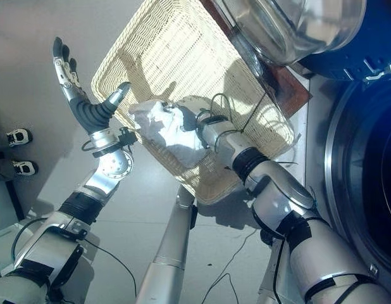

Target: Put the clothes into the washing machine.

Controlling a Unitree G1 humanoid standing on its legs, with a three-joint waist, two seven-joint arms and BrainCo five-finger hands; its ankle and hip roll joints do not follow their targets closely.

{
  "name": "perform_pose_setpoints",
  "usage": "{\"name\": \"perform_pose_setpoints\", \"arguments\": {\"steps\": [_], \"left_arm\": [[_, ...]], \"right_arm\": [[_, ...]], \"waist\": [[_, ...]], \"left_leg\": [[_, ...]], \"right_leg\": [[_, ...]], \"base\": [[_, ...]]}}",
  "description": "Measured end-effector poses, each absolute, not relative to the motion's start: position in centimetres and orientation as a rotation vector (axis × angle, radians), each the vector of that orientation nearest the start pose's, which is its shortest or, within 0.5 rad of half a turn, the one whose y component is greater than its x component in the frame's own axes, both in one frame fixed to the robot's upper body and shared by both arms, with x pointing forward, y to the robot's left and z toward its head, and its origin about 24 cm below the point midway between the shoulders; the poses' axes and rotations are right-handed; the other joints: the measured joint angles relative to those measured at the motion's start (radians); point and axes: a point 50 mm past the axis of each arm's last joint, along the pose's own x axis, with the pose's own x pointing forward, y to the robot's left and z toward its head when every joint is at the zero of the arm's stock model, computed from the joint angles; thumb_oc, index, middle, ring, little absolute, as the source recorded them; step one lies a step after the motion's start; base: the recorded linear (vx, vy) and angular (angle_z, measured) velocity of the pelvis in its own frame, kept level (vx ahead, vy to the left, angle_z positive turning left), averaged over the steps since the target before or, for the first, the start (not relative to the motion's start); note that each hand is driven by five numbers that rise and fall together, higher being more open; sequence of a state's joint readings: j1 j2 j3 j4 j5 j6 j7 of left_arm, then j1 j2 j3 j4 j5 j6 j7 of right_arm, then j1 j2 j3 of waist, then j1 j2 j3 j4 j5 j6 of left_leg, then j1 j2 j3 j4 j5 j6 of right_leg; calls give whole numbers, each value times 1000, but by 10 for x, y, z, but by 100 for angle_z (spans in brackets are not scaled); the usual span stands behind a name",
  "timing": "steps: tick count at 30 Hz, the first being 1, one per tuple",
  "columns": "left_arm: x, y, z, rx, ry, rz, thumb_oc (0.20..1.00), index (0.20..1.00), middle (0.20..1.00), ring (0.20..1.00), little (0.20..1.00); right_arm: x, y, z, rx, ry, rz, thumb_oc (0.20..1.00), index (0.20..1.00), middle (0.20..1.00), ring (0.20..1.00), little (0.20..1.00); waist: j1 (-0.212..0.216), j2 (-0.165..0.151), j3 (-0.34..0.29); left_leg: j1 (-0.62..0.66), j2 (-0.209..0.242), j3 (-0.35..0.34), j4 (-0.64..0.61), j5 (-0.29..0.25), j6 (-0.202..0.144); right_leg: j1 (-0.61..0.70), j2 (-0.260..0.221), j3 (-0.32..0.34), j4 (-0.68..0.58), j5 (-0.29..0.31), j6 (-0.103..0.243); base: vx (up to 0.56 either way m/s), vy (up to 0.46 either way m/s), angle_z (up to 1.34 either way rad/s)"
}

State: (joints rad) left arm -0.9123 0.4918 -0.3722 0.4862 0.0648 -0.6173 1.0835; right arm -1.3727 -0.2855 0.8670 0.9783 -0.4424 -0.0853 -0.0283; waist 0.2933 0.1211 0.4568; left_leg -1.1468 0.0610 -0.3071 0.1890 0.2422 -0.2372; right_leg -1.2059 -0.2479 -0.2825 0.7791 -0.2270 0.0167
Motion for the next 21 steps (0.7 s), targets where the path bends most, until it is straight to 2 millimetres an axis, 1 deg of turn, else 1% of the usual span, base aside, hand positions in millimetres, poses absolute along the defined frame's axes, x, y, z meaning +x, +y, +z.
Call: {"name": "perform_pose_setpoints", "arguments": {"steps": [2, 4, 17, 21], "left_arm": [[335, 160, 261, 81, -1175, 536, 1000, 1000, 1000, 1000, 1000], [335, 160, 260, 82, -1174, 536, 1000, 1000, 1000, 1000, 1000], [335, 160, 259, 85, -1169, 537, 1000, 1000, 1000, 1000, 1000], [335, 160, 259, 85, -1169, 537, 1000, 1000, 1000, 1000, 1000]], "right_arm": [[406, -32, 220, -1495, -504, 409, 200, 200, 200, 200, 200], [406, -33, 213, -1497, -492, 418, 200, 200, 200, 200, 200], [404, -36, 204, -1475, -540, 355, 200, 200, 200, 200, 200], [404, -39, 200, -1370, -520, 335, 200, 200, 200, 200, 200]], "waist": [[8, 0, 0], [7, 0, 0], [-3, -1, 0], [-4, -1, 1]], "left_leg": [[0, -3, -4, 1, 0, 0], [0, -6, -11, 5, 0, 0], [-2, -11, -22, 7, 0, 0], [-2, -11, -22, 7, 0, 0]], "right_leg": [[3, -1, -2, 0, -1, 2], [10, -2, -5, -3, -2, 4], [13, -6, -8, 0, -3, 5], [13, -6, -8, 0, -3, 5]], "base": [[2, -8, 4], [-1, -8, 4], [0, 0, 1], [0, 0, 0]]}}
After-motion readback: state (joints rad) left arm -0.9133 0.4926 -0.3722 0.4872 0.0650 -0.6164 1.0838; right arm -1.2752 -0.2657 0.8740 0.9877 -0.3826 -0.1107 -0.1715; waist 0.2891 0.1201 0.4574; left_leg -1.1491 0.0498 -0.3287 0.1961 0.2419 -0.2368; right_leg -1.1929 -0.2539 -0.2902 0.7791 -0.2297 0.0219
